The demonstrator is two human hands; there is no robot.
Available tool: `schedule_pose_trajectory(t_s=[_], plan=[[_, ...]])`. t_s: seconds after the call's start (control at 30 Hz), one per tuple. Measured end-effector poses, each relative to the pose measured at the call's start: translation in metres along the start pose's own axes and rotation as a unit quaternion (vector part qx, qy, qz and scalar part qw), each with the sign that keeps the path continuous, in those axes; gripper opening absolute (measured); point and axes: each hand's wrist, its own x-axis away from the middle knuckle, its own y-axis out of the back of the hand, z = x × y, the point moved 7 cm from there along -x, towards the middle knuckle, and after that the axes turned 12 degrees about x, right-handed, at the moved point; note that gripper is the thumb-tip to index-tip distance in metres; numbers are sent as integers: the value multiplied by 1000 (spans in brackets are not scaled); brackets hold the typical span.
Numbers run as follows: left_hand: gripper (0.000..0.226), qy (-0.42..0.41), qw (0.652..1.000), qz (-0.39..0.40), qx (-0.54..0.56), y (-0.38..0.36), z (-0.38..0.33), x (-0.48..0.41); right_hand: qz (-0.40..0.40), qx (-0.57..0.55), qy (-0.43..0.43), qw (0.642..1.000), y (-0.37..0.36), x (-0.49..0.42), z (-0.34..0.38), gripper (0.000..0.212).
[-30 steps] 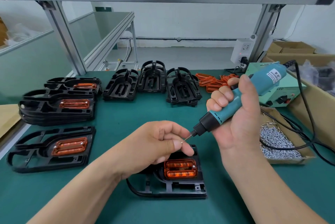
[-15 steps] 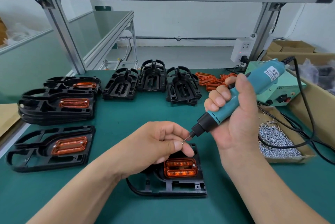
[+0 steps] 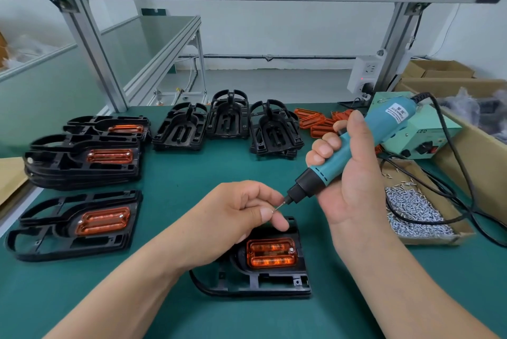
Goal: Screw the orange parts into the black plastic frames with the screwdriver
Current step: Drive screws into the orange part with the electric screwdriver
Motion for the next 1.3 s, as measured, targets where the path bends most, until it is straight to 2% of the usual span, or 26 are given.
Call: schedule_pose_trajectory(t_s=[0.17,0.33,0.57,0.8,1.17,1.3], plan=[[23,-8,1000,5,21,1,-6,2,50,-19,37,998,-8,5,7,24],[22,-8,999,11,49,-1,-6,2,63,-23,56,996,-12,9,12,25],[23,-20,998,-24,53,-1,-3,-1,29,-11,67,997,-9,9,11,32],[24,-73,993,-80,-57,2,-3,0,-53,7,40,998,1,5,2,34],[25,-52,993,-78,-74,0,-6,1,-35,14,37,999,-2,7,0,27],[26,-40,997,-57,-41,-1,-7,1,-29,4,30,999,-2,7,-1,27]])
